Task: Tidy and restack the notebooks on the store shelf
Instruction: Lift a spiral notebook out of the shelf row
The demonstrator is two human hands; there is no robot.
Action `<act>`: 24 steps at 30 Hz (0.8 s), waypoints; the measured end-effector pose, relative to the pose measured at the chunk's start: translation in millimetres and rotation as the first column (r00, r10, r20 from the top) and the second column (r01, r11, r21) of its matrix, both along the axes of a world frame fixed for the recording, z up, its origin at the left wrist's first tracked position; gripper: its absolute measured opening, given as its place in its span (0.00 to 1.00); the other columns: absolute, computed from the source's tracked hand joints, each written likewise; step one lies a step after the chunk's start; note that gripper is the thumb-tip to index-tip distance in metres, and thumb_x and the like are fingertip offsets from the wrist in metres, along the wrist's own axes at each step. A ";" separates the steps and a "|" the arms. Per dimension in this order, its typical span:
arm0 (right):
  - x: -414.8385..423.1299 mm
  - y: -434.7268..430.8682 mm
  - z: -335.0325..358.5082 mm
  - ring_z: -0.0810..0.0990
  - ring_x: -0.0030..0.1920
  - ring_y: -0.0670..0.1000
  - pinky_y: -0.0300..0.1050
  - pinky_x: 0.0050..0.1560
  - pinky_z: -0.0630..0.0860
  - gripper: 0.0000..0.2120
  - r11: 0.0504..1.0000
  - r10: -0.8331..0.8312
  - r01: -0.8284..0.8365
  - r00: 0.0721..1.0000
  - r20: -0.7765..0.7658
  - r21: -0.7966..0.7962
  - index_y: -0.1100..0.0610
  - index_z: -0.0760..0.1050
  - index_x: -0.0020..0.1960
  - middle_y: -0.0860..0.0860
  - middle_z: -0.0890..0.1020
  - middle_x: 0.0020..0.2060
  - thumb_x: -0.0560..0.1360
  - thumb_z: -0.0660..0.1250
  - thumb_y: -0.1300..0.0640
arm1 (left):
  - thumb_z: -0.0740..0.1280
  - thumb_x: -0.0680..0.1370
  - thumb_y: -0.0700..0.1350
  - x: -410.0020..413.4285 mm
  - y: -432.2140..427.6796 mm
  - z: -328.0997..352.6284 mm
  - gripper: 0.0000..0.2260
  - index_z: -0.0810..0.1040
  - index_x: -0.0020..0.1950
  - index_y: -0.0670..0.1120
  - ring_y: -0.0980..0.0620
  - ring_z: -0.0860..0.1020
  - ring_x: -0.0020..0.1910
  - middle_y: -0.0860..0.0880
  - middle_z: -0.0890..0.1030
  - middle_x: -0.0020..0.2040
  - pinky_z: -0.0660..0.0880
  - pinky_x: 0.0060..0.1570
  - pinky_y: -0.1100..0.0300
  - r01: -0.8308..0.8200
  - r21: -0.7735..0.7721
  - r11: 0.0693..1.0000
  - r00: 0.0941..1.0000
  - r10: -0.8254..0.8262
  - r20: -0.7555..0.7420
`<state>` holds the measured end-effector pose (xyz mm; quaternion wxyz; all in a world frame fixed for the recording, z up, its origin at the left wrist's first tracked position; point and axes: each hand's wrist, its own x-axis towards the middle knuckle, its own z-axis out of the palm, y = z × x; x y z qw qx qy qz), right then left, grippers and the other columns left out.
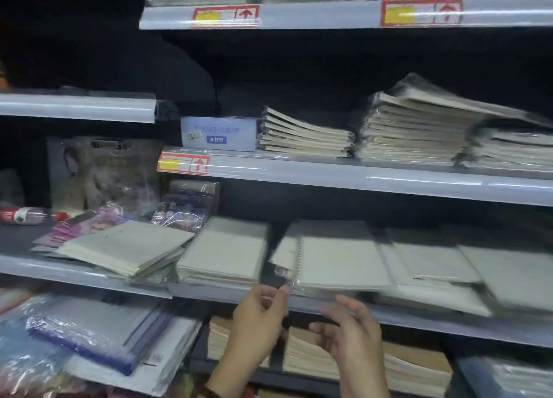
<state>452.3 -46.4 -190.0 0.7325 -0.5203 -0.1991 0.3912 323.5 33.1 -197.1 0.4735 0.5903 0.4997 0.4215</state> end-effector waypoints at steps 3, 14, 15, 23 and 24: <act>27.5 -16.5 1.7 0.83 0.32 0.61 0.46 0.33 0.75 0.11 0.998 -0.055 0.055 0.998 -0.006 -0.014 0.58 0.77 0.57 0.66 0.85 0.48 0.79 0.68 0.69 | 0.69 0.82 0.58 22.8 -1.4 -0.3 0.17 0.80 0.55 0.43 0.48 0.80 0.27 0.44 0.89 0.42 0.71 0.27 0.59 0.043 -0.208 0.977 0.979 0.000 0.203; 71.4 -38.5 13.6 0.88 0.45 0.70 0.54 0.41 0.81 0.08 0.999 -0.040 0.040 0.999 0.005 -0.012 0.60 0.77 0.60 0.62 0.86 0.55 0.82 0.67 0.62 | 0.66 0.85 0.44 62.8 -0.4 22.2 0.08 0.76 0.62 0.41 0.47 0.84 0.35 0.39 0.89 0.48 0.75 0.34 0.56 0.170 -0.313 0.934 0.908 -0.025 0.419; 70.6 -37.2 15.1 0.88 0.45 0.69 0.55 0.42 0.82 0.08 0.999 -0.037 0.037 0.999 0.006 -0.008 0.60 0.76 0.60 0.62 0.86 0.55 0.82 0.68 0.62 | 0.67 0.85 0.43 64.0 0.3 22.3 0.07 0.76 0.61 0.41 0.48 0.85 0.35 0.39 0.89 0.48 0.76 0.34 0.57 0.162 -0.312 0.936 0.903 -0.013 0.430; 56.3 -24.7 9.3 0.90 0.41 0.62 0.53 0.42 0.84 0.08 0.981 -0.168 0.171 0.985 -0.044 0.091 0.67 0.76 0.59 0.66 0.87 0.48 0.82 0.69 0.65 | 0.65 0.85 0.41 55.2 -6.0 15.5 0.06 0.80 0.58 0.43 0.51 0.77 0.28 0.34 0.86 0.47 0.70 0.26 0.59 0.095 -0.052 0.994 0.931 -0.070 0.359; 52.4 -22.0 7.2 0.90 0.41 0.62 0.51 0.39 0.85 0.11 0.979 -0.176 0.180 0.983 -0.052 0.099 0.68 0.75 0.62 0.66 0.87 0.47 0.82 0.69 0.64 | 0.65 0.86 0.41 52.5 -8.1 15.4 0.05 0.81 0.57 0.43 0.51 0.77 0.28 0.35 0.86 0.47 0.70 0.26 0.59 0.095 -0.037 0.995 0.926 -0.075 0.371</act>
